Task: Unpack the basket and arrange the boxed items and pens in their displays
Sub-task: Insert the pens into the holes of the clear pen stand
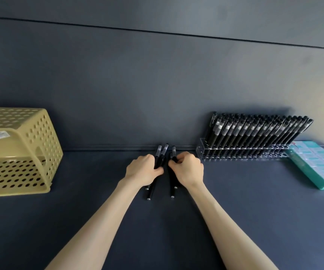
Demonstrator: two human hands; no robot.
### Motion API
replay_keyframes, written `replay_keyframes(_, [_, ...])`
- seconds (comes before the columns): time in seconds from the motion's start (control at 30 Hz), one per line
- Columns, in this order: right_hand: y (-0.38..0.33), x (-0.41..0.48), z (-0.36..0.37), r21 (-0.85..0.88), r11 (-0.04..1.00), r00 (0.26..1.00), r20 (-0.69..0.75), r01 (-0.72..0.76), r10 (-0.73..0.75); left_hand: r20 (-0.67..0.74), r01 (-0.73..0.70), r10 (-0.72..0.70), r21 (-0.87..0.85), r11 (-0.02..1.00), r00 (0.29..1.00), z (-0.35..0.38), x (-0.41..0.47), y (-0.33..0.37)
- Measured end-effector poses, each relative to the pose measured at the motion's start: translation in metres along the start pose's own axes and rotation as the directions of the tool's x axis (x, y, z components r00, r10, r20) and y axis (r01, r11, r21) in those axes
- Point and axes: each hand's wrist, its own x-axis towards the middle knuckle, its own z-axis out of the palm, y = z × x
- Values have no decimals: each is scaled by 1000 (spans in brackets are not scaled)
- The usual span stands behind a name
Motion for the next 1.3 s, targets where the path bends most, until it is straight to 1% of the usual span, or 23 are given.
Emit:
replay_keyframes(0.17, [1, 0, 0, 5, 1000, 1000, -8, 16, -16, 89, -33, 29, 34, 999, 996, -9, 4, -1])
replay_keyframes(0.3, [1, -3, 6, -127, 989, 996, -17, 80, -83, 88, -43, 42, 17, 999, 995, -9, -1, -2])
replay_keyframes(0.37, [2, -5, 6, -138, 985, 994, -17, 102, -105, 69, -33, 39, -80, 996, 997, -7, -5, -5])
replay_keyframes(0.4, [3, -5, 3, -110, 989, 995, -11, 101, -103, 54, -27, 36, -155, 988, 998, -8, -7, -7])
replay_keyframes(0.43, [4, -5, 0, -47, 995, 996, 5, 86, -86, 32, -25, 34, -241, 970, 999, -8, -10, -8])
replay_keyframes(0.47, [4, -4, -5, 52, 997, 997, 31, 65, -67, 7, -29, 34, -340, 940, 999, -8, -14, -9])
replay_keyframes(0.5, [4, -5, -11, 180, 982, 996, 61, 48, -60, -17, -37, 32, -459, 888, 999, -7, -18, -7])
replay_keyframes(0.53, [4, -7, -18, 326, 945, 995, 80, 38, -67, -36, -42, 26, -588, 808, 999, -6, -23, -2])
replay_keyframes(0.57, [3, -11, -24, 460, 887, 993, 88, 34, -83, -45, -39, 10, -713, 700, 999, -4, -27, 4])
replay_keyframes(0.6, [3, -16, -31, 558, 829, 991, 85, 36, -100, -48, -35, -7, -813, 581, 999, -2, -33, 13])
replay_keyframes(0.63, [5, -21, -38, 625, 780, 990, 82, 41, -117, -45, -32, -15, -880, 474, 999, 0, -39, 22])
replay_keyframes(0.67, [7, -26, -46, 676, 735, 987, 82, 46, -137, -37, -29, -15, -920, 390, 999, 4, -45, 33])
replay_keyframes(0.7, [11, -30, -54, 719, 693, 984, 84, 49, -156, -28, -26, -1, -941, 336, 1000, 7, -51, 42])
replay_keyframes(0.73, [16, -34, -62, 752, 657, 982, 83, 49, -169, -23, -31, 30, -949, 315, 999, 12, -57, 51])
replay_keyframes(0.83, [34, -41, -88, 823, 566, 981, 78, 37, -176, -44, -92, 145, -934, 344, 989, 23, -72, 78])
replay_keyframes(0.9, [50, -43, -105, 846, 532, 982, 77, 29, -175, -50, -106, 157, -920, 376, 986, 32, -74, 96])
replay_keyframes(1.03, [93, -40, -142, 838, 545, 984, 69, 32, -164, -34, -101, 176, -917, 386, 984, 53, -71, 142])
replay_keyframes(1.13, [132, -30, -172, 832, 554, 985, 73, 27, -158, -37, -94, 155, -920, 381, 987, 78, -68, 186])
replay_keyframes(1.23, [169, -17, -200, 818, 574, 983, 77, 34, -168, -25, -64, 122, -943, 326, 992, 105, -66, 230])
replay_keyframes(1.3, [188, -8, -214, 803, 594, 982, 72, 48, -177, -41, -76, 120, -949, 307, 992, 119, -65, 254])
